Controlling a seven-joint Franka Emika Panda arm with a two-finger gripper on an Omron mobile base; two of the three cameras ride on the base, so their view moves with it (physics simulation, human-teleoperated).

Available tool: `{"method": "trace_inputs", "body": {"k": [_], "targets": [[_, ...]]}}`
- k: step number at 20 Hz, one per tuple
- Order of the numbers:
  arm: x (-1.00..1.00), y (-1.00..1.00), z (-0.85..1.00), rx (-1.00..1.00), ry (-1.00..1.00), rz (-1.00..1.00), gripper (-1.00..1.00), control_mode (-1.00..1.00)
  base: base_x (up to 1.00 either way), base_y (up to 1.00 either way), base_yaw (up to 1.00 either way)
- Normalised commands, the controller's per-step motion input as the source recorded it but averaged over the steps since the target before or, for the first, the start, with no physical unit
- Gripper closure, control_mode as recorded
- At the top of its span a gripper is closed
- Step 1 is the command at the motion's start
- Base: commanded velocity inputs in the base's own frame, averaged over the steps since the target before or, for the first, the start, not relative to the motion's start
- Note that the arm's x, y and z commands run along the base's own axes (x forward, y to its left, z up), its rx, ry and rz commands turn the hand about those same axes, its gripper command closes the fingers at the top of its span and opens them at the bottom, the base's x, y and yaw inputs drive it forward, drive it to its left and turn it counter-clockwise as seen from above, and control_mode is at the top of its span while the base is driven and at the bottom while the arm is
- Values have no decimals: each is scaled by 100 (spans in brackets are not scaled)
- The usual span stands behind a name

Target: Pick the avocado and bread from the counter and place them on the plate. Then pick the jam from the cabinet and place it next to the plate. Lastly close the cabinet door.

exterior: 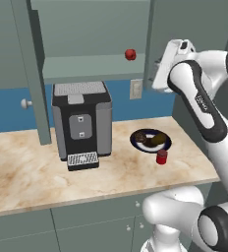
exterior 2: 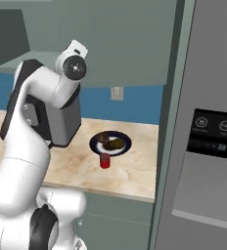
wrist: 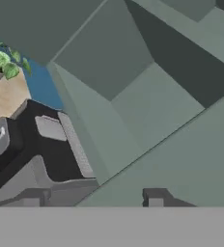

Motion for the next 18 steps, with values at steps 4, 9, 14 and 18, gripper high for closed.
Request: {"method": "trace_inputs", "body": {"k": [4,9,14,18], "targets": [[100,0,-68,0,-31,-7,-100,-100,0,0,0],[100,-14,-46,0,-10,0,-100,-100,0,0,0],[100,-29,-19,3,6,0,-100,-100,0,0,0],[100,-29,-16,2,11,0,-100,-100,0,0,0]]}}
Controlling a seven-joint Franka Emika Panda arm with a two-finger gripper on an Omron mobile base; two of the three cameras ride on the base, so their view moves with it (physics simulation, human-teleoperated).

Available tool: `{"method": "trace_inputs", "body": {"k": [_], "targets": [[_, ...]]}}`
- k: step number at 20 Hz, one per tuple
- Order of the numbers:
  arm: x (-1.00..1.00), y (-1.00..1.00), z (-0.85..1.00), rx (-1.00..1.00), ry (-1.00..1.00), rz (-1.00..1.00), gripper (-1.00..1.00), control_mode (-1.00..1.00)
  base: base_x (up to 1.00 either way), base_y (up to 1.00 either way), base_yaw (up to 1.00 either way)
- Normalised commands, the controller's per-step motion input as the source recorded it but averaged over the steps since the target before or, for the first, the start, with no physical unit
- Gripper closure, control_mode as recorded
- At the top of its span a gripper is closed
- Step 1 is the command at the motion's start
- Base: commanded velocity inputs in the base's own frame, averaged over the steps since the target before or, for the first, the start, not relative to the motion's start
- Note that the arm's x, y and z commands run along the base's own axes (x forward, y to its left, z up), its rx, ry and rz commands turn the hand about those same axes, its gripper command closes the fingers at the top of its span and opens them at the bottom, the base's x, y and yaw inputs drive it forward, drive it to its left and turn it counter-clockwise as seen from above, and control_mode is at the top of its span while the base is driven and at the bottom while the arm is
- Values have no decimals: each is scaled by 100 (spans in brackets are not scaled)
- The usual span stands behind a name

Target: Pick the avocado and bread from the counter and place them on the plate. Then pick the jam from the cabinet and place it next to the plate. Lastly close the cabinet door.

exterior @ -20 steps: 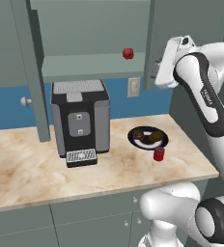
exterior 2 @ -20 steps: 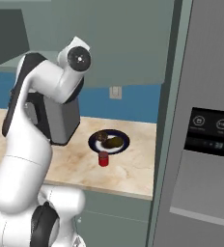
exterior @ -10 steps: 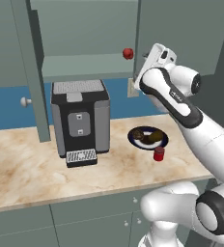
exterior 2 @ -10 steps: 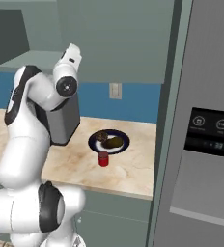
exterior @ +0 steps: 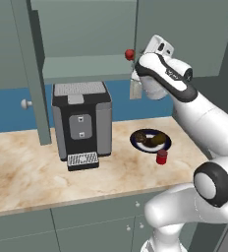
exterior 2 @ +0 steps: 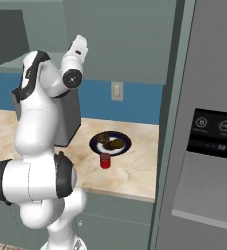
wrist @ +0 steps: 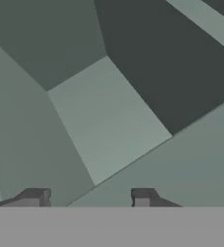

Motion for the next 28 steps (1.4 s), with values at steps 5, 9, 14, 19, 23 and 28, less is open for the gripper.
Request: {"method": "trace_inputs", "body": {"k": [5,9,14,19,23,28], "targets": [[100,-27,-18,1,11,0,-100,-100,0,0,0],[100,-4,-31,0,13,0,-100,-100,0,0,0],[79,-5,-35,0,10,0,-100,-100,0,0,0],[4,0,-3,0,4,0,-100,-100,0,0,0],[0,37,0,-6,-2,0,-100,-100,0,0,0],[-7,84,0,-14,-22,7,-100,-100,0,0,0]]}}
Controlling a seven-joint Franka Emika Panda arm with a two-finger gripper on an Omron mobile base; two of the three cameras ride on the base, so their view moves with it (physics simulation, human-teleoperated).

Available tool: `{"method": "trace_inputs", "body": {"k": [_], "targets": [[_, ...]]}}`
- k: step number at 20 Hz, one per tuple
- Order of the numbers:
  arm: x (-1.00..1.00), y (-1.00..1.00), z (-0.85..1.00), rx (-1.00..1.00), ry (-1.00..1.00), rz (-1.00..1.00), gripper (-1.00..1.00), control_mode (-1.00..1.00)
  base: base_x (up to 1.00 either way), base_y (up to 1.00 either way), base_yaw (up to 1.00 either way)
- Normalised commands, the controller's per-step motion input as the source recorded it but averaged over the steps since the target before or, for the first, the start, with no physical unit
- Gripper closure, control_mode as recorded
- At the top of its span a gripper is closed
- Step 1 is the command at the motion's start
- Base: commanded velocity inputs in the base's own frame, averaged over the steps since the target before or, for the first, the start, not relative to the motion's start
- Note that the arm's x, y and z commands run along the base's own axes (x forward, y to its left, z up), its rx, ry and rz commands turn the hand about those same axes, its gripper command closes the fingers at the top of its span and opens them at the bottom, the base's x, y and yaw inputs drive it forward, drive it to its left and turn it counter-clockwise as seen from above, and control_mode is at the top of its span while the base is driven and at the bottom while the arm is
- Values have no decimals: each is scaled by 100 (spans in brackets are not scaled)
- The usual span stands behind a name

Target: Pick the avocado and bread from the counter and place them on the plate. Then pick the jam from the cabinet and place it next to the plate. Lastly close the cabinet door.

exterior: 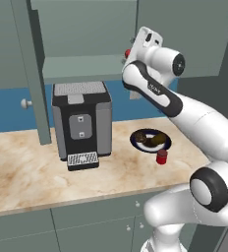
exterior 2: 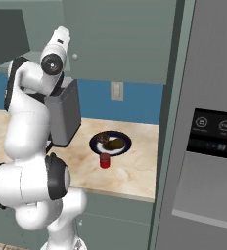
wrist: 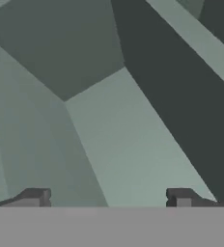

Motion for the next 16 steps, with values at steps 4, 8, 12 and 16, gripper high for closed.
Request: {"method": "trace_inputs", "body": {"k": [4,8,12,16], "targets": [[-38,78,0,-16,-26,8,-100,-100,0,0,0],[-100,34,0,-16,-26,1,-100,-100,0,0,0],[-100,1,9,-11,-23,-2,-100,-100,0,0,0],[-96,0,32,-6,-14,-11,-100,-100,0,0,0]]}}
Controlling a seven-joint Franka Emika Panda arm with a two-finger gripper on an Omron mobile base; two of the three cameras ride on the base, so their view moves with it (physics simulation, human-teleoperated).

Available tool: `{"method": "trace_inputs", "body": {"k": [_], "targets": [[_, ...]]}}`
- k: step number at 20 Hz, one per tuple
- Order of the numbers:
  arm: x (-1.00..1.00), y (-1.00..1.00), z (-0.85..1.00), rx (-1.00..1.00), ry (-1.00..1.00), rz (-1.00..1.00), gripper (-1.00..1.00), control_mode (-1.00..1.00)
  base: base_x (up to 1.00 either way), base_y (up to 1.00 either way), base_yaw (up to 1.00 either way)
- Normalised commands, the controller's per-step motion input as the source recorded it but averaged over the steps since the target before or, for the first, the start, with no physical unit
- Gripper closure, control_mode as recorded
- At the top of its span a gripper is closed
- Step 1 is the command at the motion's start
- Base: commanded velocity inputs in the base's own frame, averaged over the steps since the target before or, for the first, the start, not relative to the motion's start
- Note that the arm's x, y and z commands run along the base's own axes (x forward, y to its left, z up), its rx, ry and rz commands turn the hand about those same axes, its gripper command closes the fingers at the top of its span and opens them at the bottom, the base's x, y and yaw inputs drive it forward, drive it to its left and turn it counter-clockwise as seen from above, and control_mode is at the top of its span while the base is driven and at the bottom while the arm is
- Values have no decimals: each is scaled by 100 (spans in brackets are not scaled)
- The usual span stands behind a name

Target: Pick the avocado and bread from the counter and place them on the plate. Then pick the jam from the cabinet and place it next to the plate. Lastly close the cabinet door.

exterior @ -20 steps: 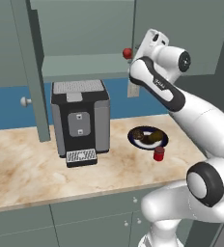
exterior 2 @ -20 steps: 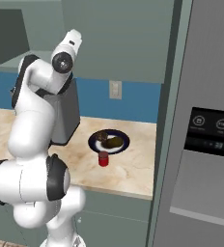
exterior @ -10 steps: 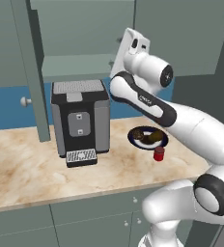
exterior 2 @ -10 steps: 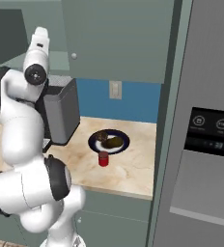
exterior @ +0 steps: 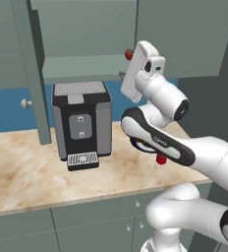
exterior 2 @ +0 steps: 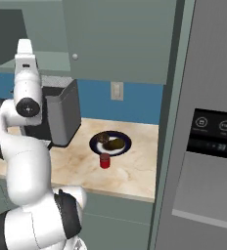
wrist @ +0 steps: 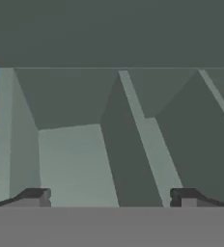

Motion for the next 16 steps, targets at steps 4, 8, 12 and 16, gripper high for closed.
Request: {"method": "trace_inputs", "body": {"k": [4,8,12,16], "targets": [[-71,0,49,-4,-2,-17,-100,-100,0,0,0],[-73,0,39,-4,0,-21,-100,-100,0,0,0],[-68,0,27,-3,0,-20,-100,-100,0,0,0],[-76,0,24,-2,3,-16,-100,-100,0,0,0]]}}
